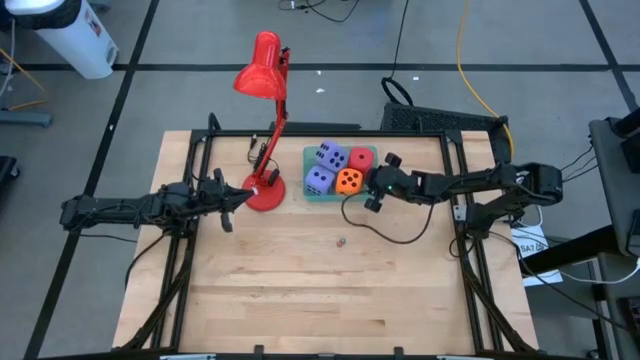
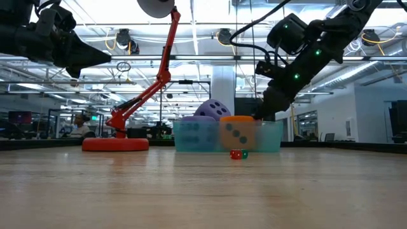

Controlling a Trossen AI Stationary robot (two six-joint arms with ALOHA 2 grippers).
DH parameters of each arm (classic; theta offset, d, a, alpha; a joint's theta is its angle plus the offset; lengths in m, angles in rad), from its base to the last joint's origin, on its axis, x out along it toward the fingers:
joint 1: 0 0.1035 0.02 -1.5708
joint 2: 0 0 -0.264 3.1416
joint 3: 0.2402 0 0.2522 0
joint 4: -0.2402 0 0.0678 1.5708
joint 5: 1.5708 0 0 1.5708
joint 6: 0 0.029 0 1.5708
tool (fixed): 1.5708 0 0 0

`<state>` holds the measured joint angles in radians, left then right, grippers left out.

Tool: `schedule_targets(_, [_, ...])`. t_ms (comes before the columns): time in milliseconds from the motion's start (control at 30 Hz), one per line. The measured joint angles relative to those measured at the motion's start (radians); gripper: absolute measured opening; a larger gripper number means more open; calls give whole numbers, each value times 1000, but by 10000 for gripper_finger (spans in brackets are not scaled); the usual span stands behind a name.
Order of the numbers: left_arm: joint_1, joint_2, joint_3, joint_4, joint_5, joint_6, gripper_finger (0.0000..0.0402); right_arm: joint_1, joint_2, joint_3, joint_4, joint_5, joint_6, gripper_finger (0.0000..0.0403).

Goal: Pick & Place Dice
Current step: Put the yellow small die into the green bin

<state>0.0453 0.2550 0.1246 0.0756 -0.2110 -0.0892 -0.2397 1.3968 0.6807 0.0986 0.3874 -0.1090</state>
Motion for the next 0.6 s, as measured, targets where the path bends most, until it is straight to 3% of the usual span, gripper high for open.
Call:
schedule_targets(200, [0,1,18,-25,-77,-51,26,6,0,-6,7,2,28,108])
schedule_targets(467, [-2,105,29,17,2,-59,26,6,0,-91,117,1,37,195])
schedule_targets(600, [-2,194,30,137,2,-71,23,5,-9,-115,172,1,-37,243])
